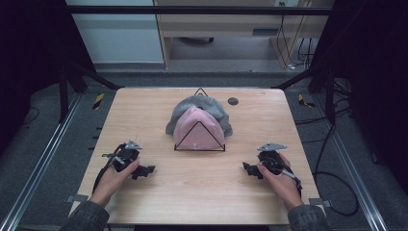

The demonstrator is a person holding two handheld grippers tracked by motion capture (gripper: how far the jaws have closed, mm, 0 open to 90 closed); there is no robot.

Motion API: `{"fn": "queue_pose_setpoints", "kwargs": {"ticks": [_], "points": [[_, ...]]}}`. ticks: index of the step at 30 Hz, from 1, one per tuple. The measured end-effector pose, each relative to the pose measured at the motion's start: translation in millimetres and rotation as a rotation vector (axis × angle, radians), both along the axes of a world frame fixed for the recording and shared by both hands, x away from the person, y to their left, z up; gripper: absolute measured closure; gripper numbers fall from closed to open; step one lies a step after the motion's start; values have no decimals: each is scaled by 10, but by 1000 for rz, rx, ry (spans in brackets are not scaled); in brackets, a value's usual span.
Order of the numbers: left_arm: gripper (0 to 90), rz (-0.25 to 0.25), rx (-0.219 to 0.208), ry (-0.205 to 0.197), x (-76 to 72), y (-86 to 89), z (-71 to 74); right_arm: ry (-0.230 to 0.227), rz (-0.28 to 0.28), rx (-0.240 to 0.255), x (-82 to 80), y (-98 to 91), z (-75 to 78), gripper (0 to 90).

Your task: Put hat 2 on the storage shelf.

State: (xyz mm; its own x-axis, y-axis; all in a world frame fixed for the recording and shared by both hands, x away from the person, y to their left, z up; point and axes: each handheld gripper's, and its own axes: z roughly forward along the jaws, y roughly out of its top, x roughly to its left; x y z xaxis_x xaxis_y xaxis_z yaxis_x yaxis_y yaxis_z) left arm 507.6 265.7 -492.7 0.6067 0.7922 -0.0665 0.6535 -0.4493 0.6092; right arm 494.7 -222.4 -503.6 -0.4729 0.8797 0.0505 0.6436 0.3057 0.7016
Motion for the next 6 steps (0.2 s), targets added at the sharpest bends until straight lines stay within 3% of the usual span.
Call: {"fn": "queue_pose_setpoints", "kwargs": {"ticks": [2, 6], "points": [[46, -9, -22, 4, 5, 27, -5, -18, -4, -6, -8, 2, -22, 126], [30, -28, 27, -43, 19, 66, -36, -55, -4, -38, -37, 33, -58, 101]]}}
